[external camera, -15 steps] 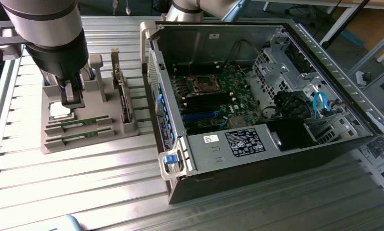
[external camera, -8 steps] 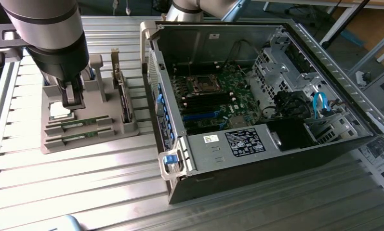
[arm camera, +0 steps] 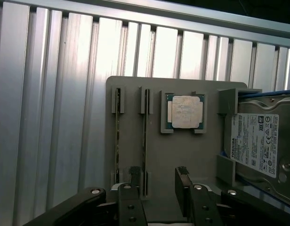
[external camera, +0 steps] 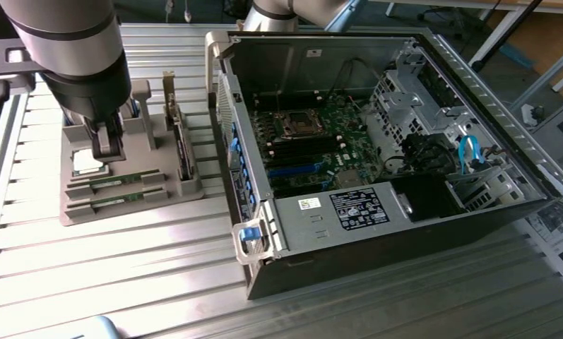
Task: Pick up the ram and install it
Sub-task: 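Pick up the ram and move it above insertion slot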
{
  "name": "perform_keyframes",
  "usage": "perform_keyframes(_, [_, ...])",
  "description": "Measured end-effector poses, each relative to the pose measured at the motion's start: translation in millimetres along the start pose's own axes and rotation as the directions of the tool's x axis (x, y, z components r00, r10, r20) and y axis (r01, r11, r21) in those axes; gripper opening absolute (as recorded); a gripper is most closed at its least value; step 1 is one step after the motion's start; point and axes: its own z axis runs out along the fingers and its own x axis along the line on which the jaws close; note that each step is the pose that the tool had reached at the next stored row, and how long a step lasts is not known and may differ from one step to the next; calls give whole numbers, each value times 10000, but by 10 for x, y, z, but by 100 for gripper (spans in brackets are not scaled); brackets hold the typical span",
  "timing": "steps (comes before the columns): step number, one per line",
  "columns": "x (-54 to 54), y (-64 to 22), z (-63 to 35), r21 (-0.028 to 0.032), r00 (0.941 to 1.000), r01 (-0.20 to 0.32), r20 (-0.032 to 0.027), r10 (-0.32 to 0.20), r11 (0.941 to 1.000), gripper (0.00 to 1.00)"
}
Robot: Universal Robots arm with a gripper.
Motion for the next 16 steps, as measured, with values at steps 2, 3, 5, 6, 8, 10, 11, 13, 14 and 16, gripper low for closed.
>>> perform_keyframes(2, [1,0,12,1,10000,0,13,0,10000,42])
perform_keyframes(3, [2,-1,17,2,10000,1,18,-1,10000,42])
perform_keyframes(5, [4,-1,30,3,10000,1,32,-1,10000,42])
perform_keyframes(6, [5,-1,35,3,10000,2,38,-2,10000,42])
perform_keyframes(8, [7,-1,50,5,10000,2,54,-2,10000,42])
perform_keyframes(10, [9,-2,65,7,10000,3,70,-3,10000,42])
perform_keyframes(11, [10,-2,71,7,10000,3,76,-3,10000,42])
perform_keyframes(13, [11,-2,82,8,10000,3,88,-3,10000,42])
perform_keyframes(14, [12,-3,88,9,10000,4,94,-4,10000,42])
perform_keyframes(16, [20,-4,145,15,9999,7,156,-7,10000,42])
